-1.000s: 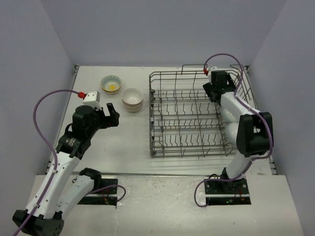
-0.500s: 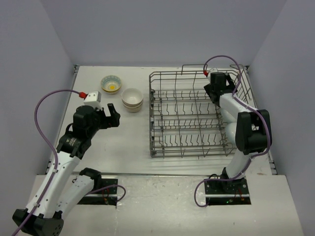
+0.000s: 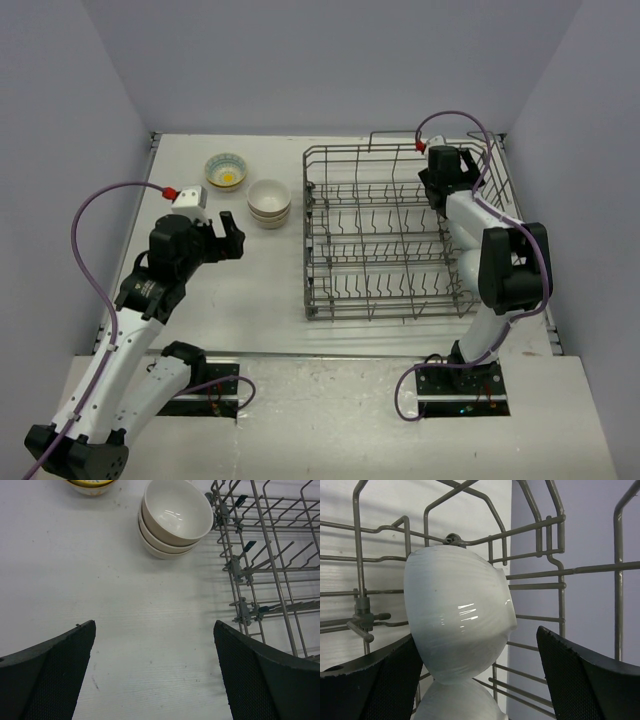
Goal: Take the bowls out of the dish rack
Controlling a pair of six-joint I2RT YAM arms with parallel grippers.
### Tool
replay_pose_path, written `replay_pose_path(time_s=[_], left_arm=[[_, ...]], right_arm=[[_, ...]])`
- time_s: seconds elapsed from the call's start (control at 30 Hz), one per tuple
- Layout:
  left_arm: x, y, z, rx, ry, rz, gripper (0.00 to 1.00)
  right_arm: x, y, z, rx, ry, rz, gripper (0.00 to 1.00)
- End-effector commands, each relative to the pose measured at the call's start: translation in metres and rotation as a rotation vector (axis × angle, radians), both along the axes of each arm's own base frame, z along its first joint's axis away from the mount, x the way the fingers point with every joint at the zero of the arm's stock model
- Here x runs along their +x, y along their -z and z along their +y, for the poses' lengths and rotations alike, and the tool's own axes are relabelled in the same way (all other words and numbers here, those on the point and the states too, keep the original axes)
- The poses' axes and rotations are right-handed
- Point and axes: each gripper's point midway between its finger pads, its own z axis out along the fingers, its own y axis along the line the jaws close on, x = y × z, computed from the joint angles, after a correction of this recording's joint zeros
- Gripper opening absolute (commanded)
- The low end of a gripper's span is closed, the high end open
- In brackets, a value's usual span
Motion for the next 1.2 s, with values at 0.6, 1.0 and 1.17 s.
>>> replay_pose_path(time_s=[0.6, 1.0, 1.17], left_arm=[[0.002, -0.012, -0.009, -0.009, 0.052, -0.057, 1.0], [0.0, -0.013, -0.012, -0.013, 0.065, -0.061, 1.0], [0.0, -0.013, -0.013, -0.013, 0.07, -0.061, 1.0]], right_arm=[[0.01, -0.021, -0.022, -0.112, 0.075, -0.101, 0.62], [0.003, -0.044, -0.031, -0.148, 0.127, -0.175, 0.6], [0.002, -0.056, -0.033, -0.158, 0.134, -0.209, 0.6]])
